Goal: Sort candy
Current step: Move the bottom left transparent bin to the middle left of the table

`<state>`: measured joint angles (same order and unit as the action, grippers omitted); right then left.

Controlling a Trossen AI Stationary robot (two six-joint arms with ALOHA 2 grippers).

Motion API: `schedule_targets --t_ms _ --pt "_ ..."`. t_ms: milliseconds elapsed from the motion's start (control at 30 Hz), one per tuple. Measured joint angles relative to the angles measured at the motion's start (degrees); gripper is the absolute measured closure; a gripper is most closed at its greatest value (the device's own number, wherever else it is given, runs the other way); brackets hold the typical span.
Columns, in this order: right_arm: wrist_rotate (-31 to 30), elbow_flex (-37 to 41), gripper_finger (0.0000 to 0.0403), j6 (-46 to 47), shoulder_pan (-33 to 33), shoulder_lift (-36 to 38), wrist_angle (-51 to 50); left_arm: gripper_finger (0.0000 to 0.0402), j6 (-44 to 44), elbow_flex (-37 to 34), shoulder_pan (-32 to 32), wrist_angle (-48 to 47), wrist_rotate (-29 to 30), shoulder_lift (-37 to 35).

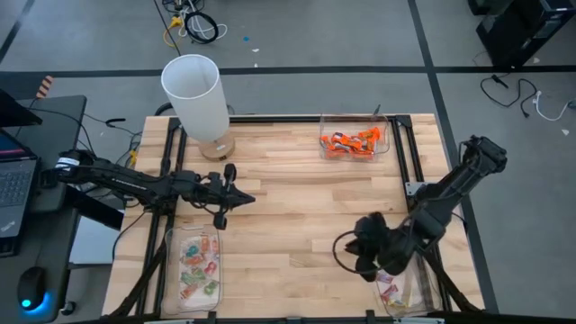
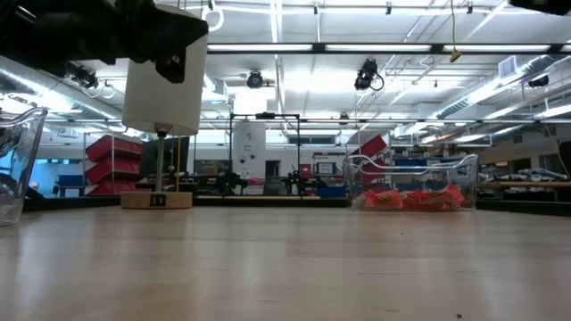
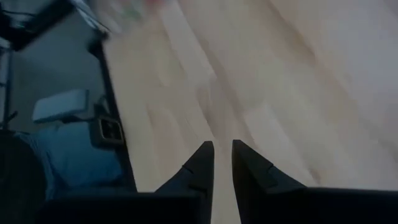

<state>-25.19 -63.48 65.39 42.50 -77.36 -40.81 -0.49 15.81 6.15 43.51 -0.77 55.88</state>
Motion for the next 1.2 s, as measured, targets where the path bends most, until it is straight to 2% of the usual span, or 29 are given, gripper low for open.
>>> schedule_targets --t_ms 100,367,633,800,1200 --pt "-2.34 0.00 0.0361 -11.14 -2.25 0.00 6.61 0.0397 0.03 0.00 0.45 0.48 -0.04 0.02" --pt "-2.12 0.00 0.0367 -38.28 -9.32 0.00 24.47 0.0397 0.12 0.00 0.79 0.96 -0.03 0.00" --pt "4.81 -0.02 0.0380 -56.92 -17.24 0.00 35.32 0.0397 1.54 0.00 0.79 0.96 -0.01 0.01" --pt "9.84 -0.02 0.0388 -64.62 -21.18 0.00 39.25 0.0397 1.97 0.00 0.79 2.89 0.01 0.01" --pt "19.01 -0.04 0.0402 -73.91 -26.88 -0.02 43.79 0.0397 3.48 0.02 0.77 4.63 0.25 -0.07"
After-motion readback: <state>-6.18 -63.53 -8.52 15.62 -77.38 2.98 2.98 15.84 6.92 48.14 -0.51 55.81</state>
